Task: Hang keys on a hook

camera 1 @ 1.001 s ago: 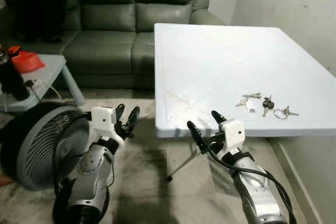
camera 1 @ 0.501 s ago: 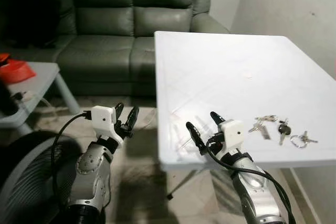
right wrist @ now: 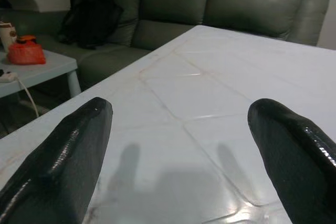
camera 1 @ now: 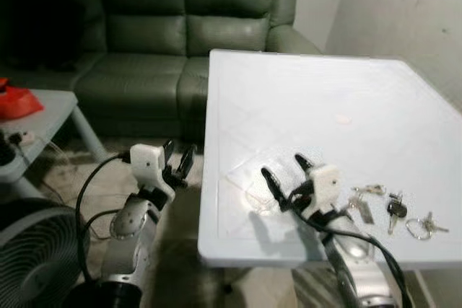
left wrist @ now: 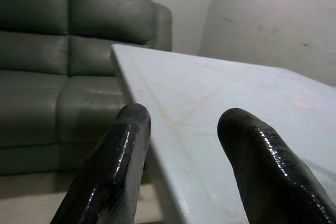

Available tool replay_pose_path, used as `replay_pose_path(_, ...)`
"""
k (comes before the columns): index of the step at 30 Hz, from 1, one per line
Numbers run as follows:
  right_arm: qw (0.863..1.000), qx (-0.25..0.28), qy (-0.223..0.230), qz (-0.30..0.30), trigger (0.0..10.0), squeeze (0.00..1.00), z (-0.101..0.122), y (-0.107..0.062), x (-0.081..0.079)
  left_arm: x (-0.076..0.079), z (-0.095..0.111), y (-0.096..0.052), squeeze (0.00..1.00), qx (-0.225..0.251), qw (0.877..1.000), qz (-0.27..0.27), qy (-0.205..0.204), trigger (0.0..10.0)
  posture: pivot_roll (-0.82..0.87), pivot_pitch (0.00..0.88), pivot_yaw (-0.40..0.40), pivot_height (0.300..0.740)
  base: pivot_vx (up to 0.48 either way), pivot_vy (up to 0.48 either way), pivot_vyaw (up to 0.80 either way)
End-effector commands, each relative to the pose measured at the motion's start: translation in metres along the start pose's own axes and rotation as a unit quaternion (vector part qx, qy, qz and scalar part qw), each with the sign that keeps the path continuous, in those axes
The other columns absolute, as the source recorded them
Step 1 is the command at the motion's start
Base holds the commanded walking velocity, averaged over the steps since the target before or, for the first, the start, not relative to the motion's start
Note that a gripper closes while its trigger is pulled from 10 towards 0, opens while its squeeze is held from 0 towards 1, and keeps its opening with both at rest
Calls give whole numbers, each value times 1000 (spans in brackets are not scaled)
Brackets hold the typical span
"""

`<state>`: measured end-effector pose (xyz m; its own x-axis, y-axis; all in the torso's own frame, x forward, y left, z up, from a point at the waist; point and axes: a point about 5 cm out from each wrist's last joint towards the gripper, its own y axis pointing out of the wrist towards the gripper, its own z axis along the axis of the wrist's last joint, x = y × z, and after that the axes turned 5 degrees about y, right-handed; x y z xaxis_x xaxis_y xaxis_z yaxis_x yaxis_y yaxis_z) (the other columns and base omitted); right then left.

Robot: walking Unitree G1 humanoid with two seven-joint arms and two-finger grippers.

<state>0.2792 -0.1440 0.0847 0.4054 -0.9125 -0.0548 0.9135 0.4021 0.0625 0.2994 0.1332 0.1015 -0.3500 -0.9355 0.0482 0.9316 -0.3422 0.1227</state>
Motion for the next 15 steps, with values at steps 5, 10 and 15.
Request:
replay_pose_path(5, 1000, 9, 1, 1, 10000, 0, 4, 3, -1, -3, 9, 2, 0, 15, 1000, -3, 21, 10000, -88, 0, -42, 740, 0, 0, 0)
replay_pose_path(10, 1000, 9, 1, 1, 10000, 0, 4, 3, 0, -1, 7, 2, 0, 14, 1000, -5, 14, 10000, -89, 0, -42, 740, 0, -321, 0)
replay_pose_path(15, 1000, 10, 1, 1, 10000, 0, 5, 2, 0, 0, 7, 3, 0, 15, 1000, -6, 11, 10000, -91, 0, -43, 740, 0, -480, 0)
